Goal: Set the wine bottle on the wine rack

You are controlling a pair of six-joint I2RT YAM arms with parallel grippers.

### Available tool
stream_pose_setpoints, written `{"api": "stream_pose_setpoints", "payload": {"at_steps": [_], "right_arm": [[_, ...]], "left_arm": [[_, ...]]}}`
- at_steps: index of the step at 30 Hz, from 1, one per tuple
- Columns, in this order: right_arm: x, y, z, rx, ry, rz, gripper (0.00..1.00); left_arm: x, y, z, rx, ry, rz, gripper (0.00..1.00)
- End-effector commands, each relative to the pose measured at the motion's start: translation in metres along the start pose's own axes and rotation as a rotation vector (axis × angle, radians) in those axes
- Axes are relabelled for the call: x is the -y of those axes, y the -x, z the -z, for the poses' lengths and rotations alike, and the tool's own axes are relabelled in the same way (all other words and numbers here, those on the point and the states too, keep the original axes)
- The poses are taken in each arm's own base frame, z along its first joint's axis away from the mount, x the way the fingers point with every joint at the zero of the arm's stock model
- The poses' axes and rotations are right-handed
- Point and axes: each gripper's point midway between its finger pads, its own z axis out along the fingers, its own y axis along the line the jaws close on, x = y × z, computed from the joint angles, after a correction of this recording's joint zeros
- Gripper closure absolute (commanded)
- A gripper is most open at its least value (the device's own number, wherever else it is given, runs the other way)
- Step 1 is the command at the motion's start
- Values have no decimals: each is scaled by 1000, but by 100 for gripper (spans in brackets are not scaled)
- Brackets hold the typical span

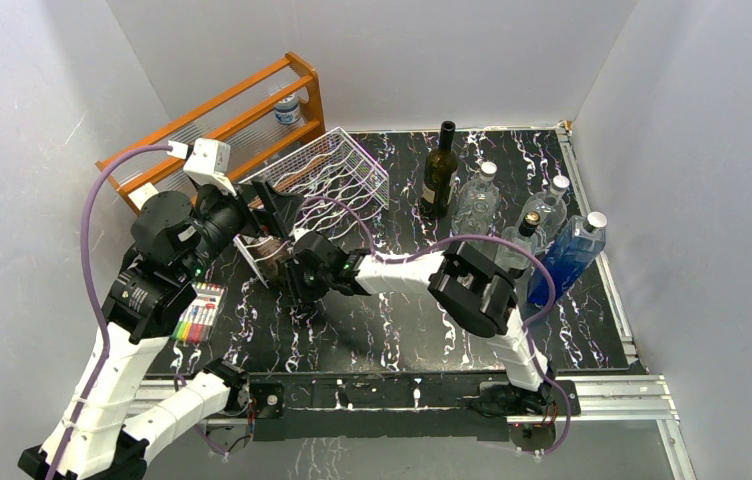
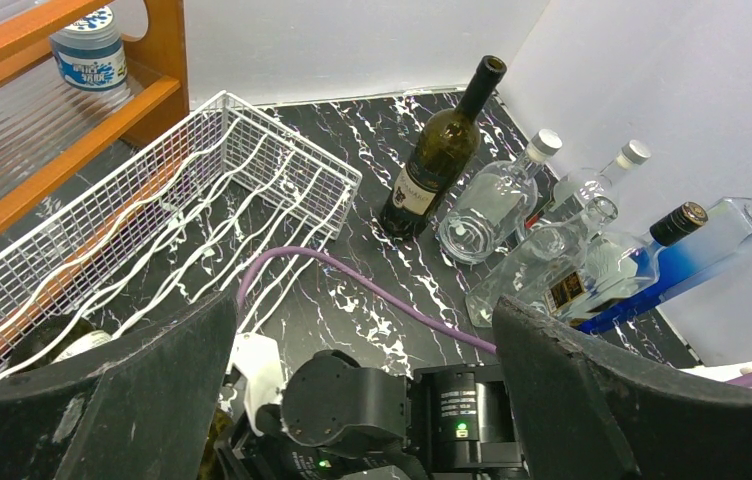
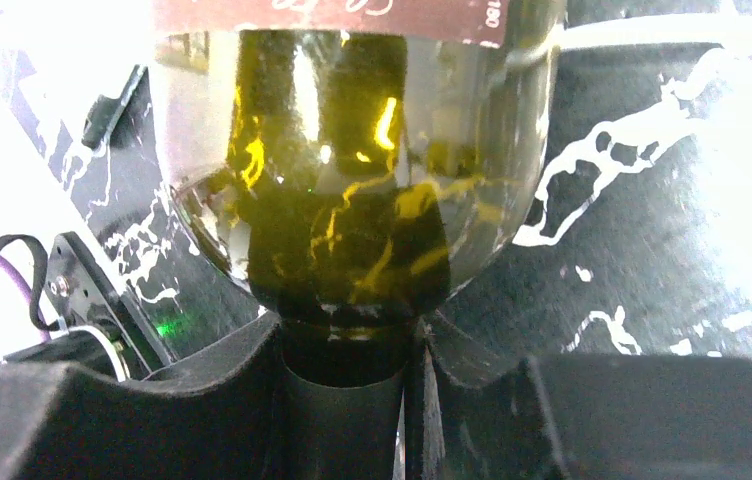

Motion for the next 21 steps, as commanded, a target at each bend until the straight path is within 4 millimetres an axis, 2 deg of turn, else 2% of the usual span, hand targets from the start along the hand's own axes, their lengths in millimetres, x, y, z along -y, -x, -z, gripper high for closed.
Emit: {"api": "stream_pose_setpoints", "payload": {"at_steps": [1, 6, 19, 21], "right_arm": [[-60, 80, 8, 230, 164, 60, 100], [-57, 84, -1, 232, 143, 60, 93], [-42, 73, -21, 195, 95, 19, 71], [-41, 72, -24, 191, 92, 16, 70]], "left_arm": [[9, 19, 9, 52, -34, -5, 2], [9, 18, 11, 52, -38, -3, 2], [7, 18, 13, 59, -26, -4, 2], [6, 17, 12, 55, -25, -4, 2]]}}
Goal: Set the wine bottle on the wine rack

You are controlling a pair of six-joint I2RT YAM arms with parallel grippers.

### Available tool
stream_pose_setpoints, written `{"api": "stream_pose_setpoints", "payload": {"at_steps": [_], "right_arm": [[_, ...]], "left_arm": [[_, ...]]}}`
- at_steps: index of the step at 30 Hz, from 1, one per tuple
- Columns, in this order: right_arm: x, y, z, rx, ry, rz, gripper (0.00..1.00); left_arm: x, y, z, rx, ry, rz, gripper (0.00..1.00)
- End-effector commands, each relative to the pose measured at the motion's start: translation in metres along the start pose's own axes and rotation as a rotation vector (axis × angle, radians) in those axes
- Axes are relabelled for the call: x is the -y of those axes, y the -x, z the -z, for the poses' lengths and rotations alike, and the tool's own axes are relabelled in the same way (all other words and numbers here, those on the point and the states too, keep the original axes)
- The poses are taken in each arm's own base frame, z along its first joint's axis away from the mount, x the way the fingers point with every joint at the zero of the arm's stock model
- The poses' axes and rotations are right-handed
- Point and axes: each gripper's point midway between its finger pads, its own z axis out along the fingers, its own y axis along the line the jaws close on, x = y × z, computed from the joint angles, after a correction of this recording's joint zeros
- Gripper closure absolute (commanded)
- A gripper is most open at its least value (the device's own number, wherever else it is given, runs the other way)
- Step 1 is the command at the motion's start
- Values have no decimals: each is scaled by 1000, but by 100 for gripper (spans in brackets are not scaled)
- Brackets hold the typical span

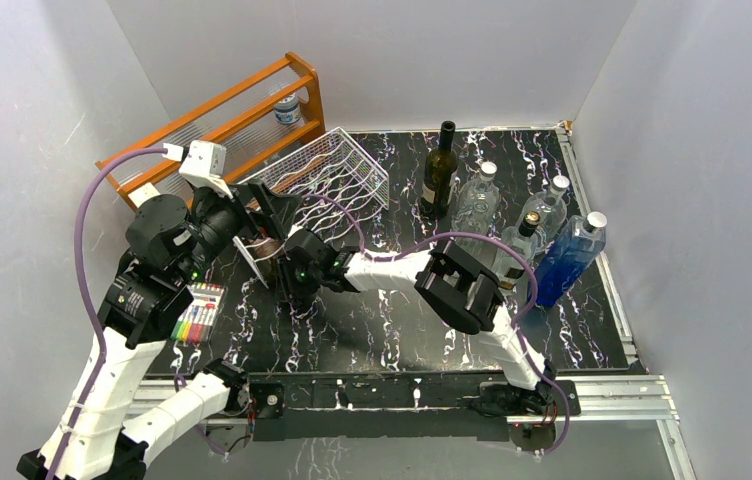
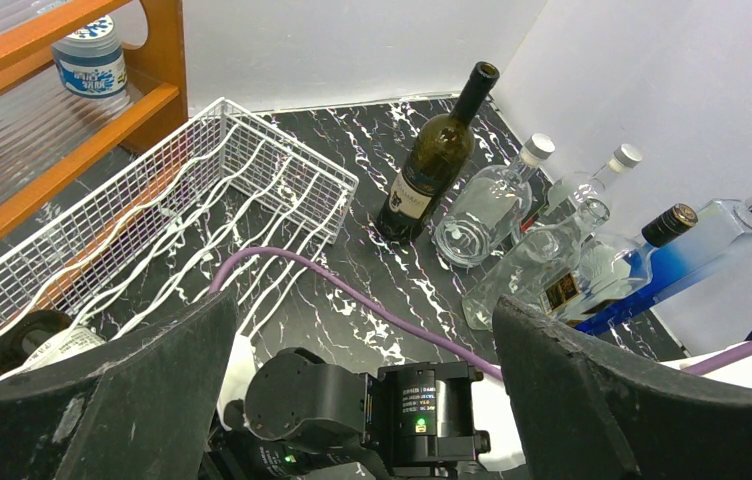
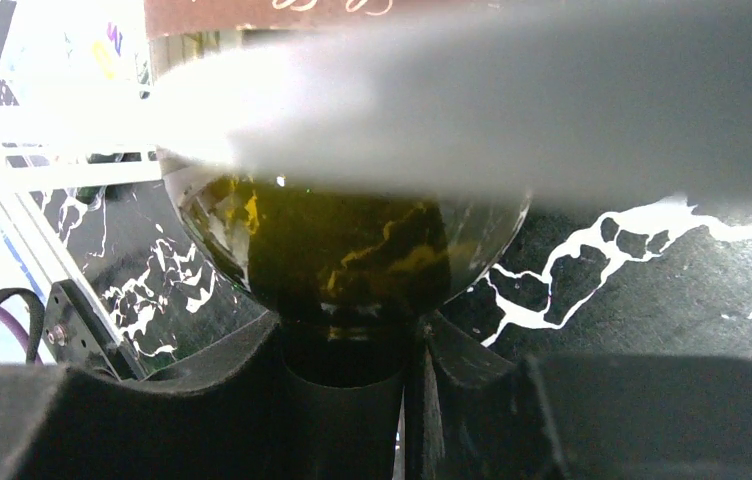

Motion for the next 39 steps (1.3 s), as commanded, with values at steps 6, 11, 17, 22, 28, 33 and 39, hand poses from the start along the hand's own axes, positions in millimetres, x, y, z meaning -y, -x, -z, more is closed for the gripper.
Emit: {"api": "stream_pose_setpoints", "payload": {"at_steps": [6, 11, 17, 22, 28, 33, 39], "right_arm": [[-35, 52, -3, 141, 76, 37, 56], [-31, 55, 2, 163, 50, 43, 39], [-30, 57, 14, 189, 44, 44, 23], [-31, 58, 33, 198, 36, 56, 15], [-26, 61, 59, 238, 1, 82, 9], [-21, 68, 89, 273, -54, 113, 9], [1, 83, 151, 318, -207, 184, 11]], "left_arm": [[5, 12, 7, 37, -18, -4, 2], [4, 11, 7, 35, -16, -1, 2], [4, 11, 7, 34, -16, -2, 2], [3, 18, 11, 47, -8, -19, 2], [-1, 26, 18, 72, 17, -41, 2], [-2, 32, 23, 79, 29, -61, 2], [-7, 35, 32, 91, 49, -96, 2]]}}
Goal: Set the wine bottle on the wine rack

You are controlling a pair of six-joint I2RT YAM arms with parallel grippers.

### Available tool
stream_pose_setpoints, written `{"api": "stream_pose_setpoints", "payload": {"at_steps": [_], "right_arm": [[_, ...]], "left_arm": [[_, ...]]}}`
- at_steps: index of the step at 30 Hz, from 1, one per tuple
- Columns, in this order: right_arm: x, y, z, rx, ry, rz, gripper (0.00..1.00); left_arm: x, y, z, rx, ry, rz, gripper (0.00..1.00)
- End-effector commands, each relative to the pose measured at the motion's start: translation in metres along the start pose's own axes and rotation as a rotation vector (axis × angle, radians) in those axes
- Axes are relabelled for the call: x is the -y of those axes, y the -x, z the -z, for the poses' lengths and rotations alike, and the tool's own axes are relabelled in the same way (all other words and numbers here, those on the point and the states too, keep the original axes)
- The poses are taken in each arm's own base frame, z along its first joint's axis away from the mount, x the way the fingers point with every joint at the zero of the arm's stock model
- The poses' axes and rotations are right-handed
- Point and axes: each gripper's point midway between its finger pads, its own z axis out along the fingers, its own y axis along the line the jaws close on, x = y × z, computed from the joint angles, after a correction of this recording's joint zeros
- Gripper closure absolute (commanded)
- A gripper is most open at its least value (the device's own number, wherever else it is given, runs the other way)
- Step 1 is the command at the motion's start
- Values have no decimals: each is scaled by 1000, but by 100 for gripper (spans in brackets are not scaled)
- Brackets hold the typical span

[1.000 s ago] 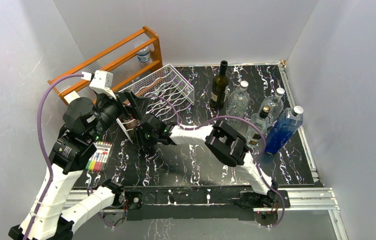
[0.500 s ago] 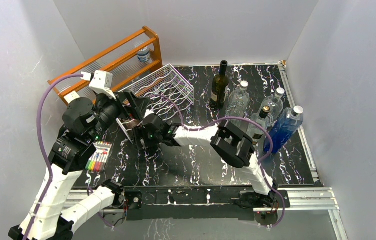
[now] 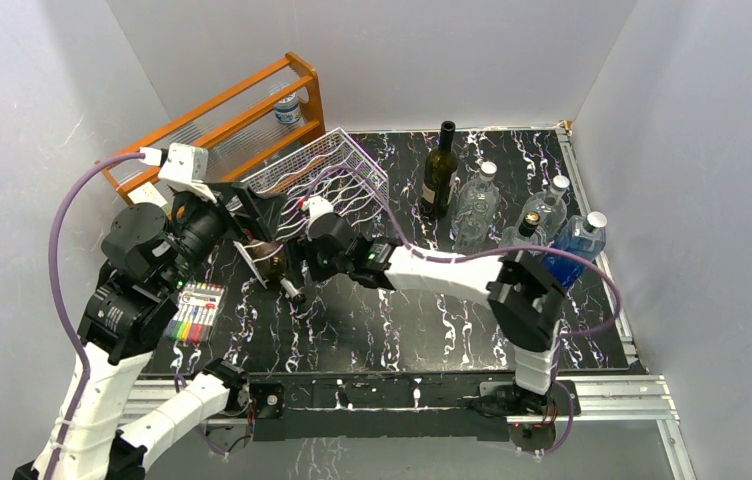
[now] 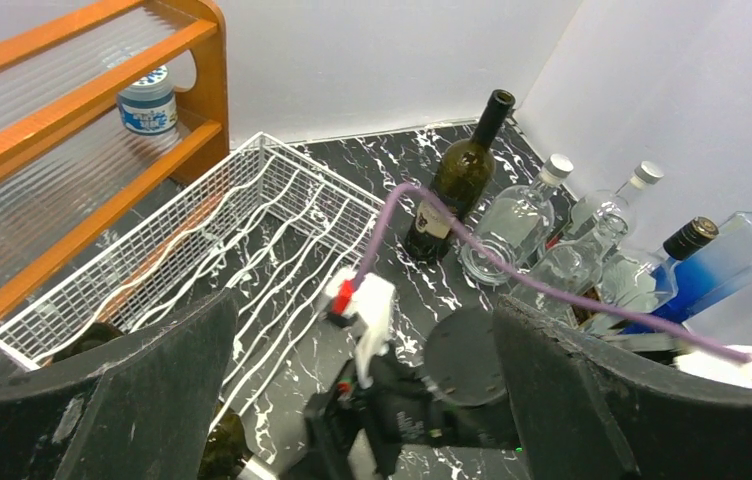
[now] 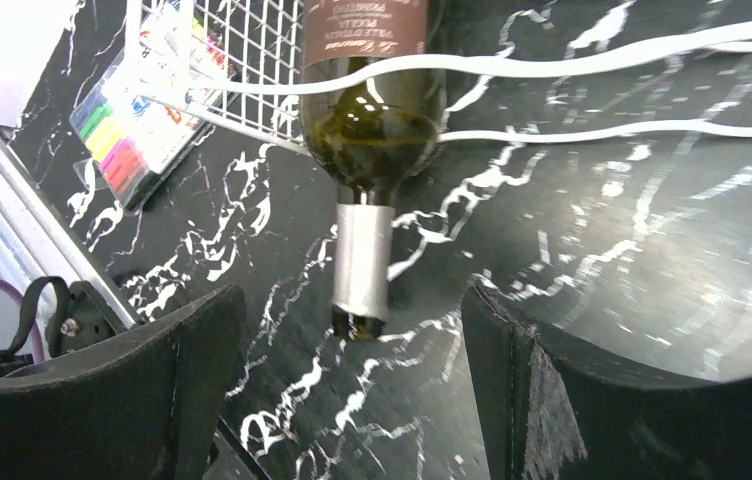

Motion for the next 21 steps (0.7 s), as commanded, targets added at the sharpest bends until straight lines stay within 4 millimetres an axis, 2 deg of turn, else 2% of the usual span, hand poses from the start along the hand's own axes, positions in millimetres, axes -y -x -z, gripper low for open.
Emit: {"api": "stream_pose_setpoints", "payload": {"at_steps": [1, 9, 16, 21], "right_arm": [[29, 47, 57, 92, -169, 79, 11], [100, 100, 161, 232, -404, 45, 14], [120, 152, 255, 420, -579, 57, 16], [160, 155, 293, 449, -780, 25, 15]], "left_arm": [[-5, 13, 14, 42, 23, -45, 2], [-15, 3, 20, 62, 53, -79, 2], [-11, -20, 6, 30, 14, -61, 2], [-2, -36, -5, -15, -40, -32, 2]]}}
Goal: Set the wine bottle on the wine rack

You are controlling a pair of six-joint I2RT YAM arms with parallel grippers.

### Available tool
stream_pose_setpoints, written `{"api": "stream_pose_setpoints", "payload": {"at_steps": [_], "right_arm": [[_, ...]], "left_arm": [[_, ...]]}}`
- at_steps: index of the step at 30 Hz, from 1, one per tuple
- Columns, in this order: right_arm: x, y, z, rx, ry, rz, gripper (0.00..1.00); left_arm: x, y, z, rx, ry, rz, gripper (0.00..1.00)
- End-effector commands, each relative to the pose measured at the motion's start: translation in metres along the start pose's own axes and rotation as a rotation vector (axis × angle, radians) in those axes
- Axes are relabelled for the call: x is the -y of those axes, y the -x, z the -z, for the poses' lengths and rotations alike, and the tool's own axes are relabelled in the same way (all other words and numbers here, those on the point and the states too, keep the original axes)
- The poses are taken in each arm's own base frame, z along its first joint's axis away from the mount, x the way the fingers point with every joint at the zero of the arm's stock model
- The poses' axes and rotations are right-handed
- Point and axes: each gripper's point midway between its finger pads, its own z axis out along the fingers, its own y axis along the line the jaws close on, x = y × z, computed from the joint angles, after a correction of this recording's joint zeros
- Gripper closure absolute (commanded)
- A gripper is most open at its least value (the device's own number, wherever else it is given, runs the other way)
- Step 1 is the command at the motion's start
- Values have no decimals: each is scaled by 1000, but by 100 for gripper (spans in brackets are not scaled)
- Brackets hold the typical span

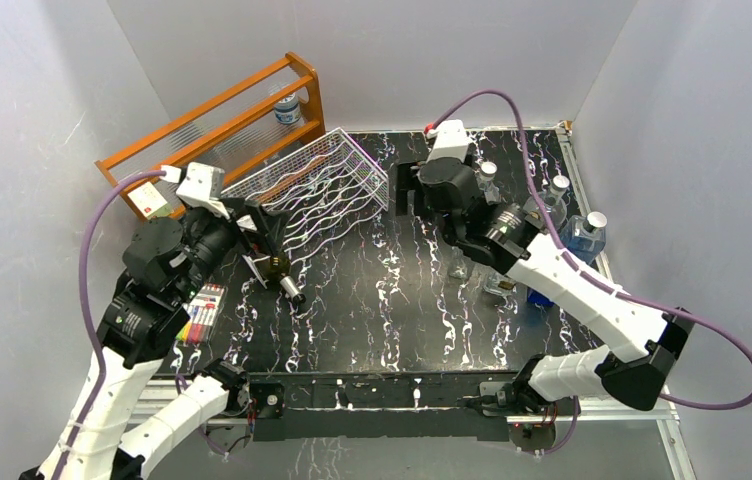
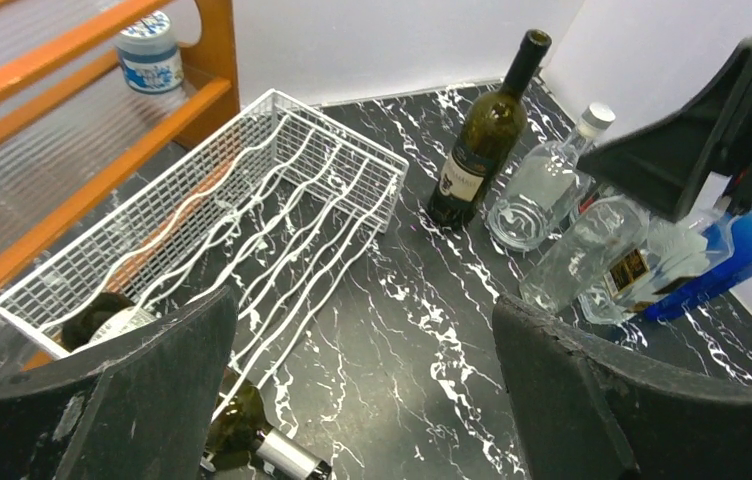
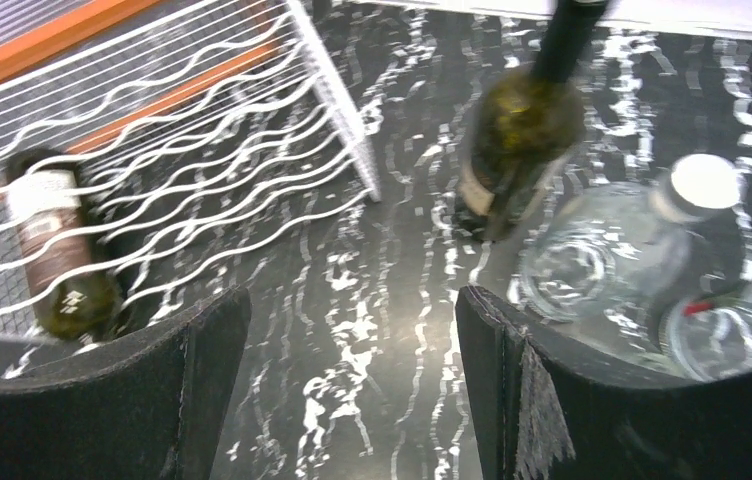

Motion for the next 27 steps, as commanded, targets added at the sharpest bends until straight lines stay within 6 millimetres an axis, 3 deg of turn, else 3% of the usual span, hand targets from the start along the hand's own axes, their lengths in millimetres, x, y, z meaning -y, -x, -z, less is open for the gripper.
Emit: {"api": "stream_pose_setpoints", "payload": {"at_steps": [1, 5, 10, 15, 19, 27], "right_arm": [[61, 19, 11, 40, -237, 8, 15], [77, 15, 18, 27, -297, -6, 16], [112, -3, 19, -8, -436, -10, 17], [139, -21, 10, -55, -490, -33, 27], [146, -32, 3, -79, -485, -38, 37], [139, -51, -7, -128, -401, -56, 54]], "left_arm": [[14, 0, -8, 12, -73, 28, 2], [20, -10, -13, -11, -102, 55, 2], [26, -20, -17, -33, -139, 63, 2], [27, -25, -21, -43, -149, 68, 2], [28, -28, -22, -53, -156, 69, 2], [29, -31, -23, -62, -157, 77, 2]]}}
